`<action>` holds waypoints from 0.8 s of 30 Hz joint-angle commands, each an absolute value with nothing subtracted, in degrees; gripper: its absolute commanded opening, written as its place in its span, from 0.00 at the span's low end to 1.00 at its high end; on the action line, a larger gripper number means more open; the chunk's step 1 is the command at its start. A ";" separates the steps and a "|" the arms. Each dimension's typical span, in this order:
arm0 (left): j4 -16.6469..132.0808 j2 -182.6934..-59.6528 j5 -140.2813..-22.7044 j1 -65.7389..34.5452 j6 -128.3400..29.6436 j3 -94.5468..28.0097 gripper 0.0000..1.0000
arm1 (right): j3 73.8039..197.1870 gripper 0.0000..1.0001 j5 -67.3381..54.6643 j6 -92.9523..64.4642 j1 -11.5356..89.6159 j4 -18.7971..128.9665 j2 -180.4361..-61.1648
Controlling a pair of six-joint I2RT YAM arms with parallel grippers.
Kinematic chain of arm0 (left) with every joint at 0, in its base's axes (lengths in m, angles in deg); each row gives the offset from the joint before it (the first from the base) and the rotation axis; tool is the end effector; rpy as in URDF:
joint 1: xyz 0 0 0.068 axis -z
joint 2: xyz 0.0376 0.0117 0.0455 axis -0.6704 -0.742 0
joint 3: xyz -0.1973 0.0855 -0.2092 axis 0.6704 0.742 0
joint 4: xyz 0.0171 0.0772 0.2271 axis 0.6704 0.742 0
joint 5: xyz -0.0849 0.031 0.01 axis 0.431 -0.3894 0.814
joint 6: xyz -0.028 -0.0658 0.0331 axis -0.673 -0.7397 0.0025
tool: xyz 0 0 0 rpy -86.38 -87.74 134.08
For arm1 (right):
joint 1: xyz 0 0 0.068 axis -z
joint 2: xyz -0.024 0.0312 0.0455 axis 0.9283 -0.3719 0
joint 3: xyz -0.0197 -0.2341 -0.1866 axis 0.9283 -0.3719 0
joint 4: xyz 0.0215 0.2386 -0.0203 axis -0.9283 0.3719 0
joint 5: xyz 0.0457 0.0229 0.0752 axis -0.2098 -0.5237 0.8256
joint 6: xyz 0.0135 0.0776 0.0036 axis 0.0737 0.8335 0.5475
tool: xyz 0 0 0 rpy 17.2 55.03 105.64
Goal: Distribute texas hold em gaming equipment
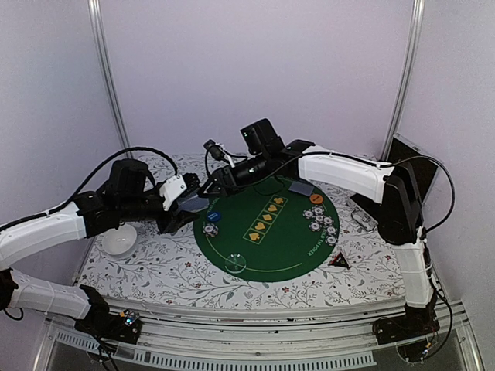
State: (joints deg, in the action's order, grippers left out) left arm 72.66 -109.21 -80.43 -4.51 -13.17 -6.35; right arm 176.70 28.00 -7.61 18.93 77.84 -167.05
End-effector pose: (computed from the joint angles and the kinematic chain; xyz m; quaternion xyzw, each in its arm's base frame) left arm 0.1836 -0.1553 0.2897 0.4823 0.7223 -0.1258 0.4794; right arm 0.3118 0.4310 0.2949 -0.4135 0.7321 0.4985 0.2109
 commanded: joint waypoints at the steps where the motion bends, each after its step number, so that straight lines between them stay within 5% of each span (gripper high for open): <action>1: 70.37 -108.74 -79.57 -4.47 -12.86 -6.30 0.55 | 178.34 0.53 25.93 -8.89 19.95 81.19 -164.71; 14: 70.43 -108.88 -80.17 -4.48 -12.84 -6.19 0.56 | 180.10 0.03 29.13 -8.26 19.92 83.88 -162.92; 24: 70.42 -109.04 -80.37 -4.40 -12.89 -6.19 0.55 | 180.49 0.01 29.03 -9.61 20.87 85.79 -159.65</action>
